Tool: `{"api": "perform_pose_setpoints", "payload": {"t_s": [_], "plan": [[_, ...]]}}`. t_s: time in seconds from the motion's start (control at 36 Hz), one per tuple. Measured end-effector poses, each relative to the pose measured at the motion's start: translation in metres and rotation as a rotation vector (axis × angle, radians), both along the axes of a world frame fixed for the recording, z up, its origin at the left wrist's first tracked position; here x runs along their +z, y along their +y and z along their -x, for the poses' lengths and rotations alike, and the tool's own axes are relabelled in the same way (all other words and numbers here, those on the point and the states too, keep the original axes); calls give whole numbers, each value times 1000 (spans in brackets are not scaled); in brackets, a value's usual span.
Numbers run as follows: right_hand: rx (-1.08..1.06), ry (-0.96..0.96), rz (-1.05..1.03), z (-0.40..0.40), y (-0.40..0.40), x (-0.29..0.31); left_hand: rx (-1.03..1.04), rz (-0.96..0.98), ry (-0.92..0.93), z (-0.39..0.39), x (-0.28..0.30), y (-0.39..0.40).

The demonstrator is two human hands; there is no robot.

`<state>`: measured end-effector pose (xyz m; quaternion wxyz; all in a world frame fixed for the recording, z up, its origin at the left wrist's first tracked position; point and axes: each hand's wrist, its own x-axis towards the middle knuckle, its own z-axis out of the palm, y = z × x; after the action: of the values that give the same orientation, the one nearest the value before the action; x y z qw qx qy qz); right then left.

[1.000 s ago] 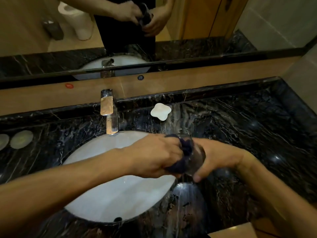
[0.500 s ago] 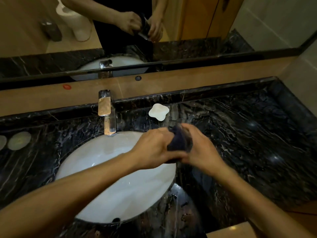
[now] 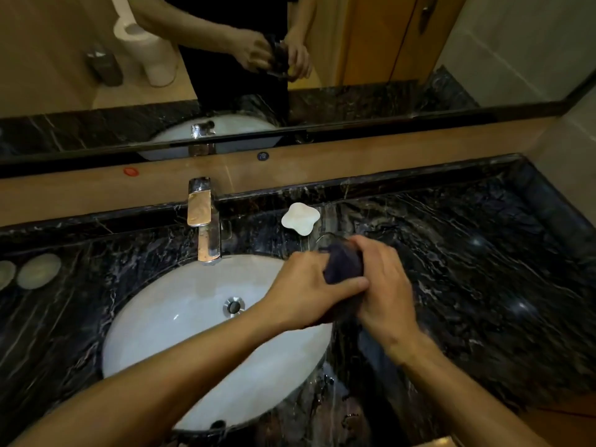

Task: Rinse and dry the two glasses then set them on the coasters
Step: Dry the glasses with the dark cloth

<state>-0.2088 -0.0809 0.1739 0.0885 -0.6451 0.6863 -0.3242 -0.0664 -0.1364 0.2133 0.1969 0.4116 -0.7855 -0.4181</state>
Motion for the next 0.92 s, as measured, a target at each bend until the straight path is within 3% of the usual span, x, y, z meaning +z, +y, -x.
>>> {"api": "perform_pose_setpoints", "payload": {"t_s": [0.06,0.11,0.17,0.22,0.31,0.39,0.44,0.5,0.53,0.58,0.64,0.72,0.78,0.83,0.92], "plan": [[165,-108,-236,13,-1,11,-193,219,-67,-16,-2,-8],[388,-369,-573,32,-8,26,-484,423,-140,-28,-3,-14],[595,-479,-829,43,-15,39,-717,522,-147,-31,4,-14],[765,-530,-949,44,-15,41,-874,600,-132,-27,12,-14],[648,-441,-771,35,-8,32,-876,621,-192,-28,12,-21],[320,-218,-447,19,1,24,-595,529,-225,-29,0,-23],[139,35,-176,7,2,15,-341,228,-165,-19,-6,-15],[10,225,-31,-3,-1,3,-112,-170,12,-9,-10,-9],[-14,265,-25,-5,-2,1,-46,-306,86,-7,-11,-8],[43,240,-141,-2,-5,4,-34,-375,100,-10,-11,-11],[217,14,-410,11,-7,18,-204,-192,8,-20,-10,-13],[583,-488,-820,33,-15,38,-636,283,-126,-29,-1,-13],[789,-630,-985,37,-16,44,-798,381,-110,-28,11,-12],[794,-570,-970,33,-14,48,-875,454,-119,-26,18,-13],[527,-283,-680,23,-6,42,-791,383,-267,-27,16,-22]]}}
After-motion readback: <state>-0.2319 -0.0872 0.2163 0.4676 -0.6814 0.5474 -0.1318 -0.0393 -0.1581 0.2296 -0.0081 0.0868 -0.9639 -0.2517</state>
